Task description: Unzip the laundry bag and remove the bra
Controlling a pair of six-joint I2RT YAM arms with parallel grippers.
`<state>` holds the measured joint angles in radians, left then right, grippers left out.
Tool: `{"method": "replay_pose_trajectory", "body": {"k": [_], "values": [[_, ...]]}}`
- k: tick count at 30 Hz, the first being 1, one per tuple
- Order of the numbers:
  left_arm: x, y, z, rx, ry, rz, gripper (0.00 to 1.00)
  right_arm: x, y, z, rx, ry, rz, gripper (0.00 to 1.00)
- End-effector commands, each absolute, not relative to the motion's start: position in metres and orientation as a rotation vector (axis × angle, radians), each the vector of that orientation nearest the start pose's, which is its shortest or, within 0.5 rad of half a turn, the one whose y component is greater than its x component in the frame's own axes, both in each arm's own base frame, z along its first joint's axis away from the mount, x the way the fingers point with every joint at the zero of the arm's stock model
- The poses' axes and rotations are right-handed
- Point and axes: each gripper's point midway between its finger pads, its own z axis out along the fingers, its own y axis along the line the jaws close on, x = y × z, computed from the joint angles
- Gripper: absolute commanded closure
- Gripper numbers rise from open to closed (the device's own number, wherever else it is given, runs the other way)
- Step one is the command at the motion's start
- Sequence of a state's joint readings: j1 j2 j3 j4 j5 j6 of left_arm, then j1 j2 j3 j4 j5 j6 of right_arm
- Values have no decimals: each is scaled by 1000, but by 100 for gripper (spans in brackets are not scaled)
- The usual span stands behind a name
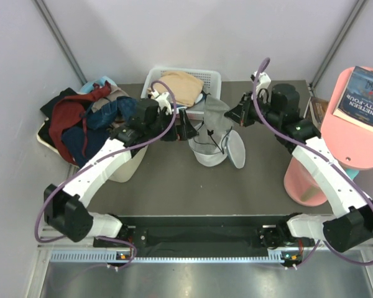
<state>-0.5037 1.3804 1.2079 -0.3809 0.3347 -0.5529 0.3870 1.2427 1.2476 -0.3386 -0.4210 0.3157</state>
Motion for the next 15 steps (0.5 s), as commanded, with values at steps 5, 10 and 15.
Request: {"method": "replay_pose_trajectory", "body": {"k": [5,10,15], "values": [[305,-284,328,371,1840,-1166,1,301,237,379,-523,1779,1037,100],[318,-291,378,372,1686,-1211,1,280,245,405,-604,1729,1152,100],[326,-297,409,384,1597,-1239,1,267,247,429,-640,1679,1199,100]]}}
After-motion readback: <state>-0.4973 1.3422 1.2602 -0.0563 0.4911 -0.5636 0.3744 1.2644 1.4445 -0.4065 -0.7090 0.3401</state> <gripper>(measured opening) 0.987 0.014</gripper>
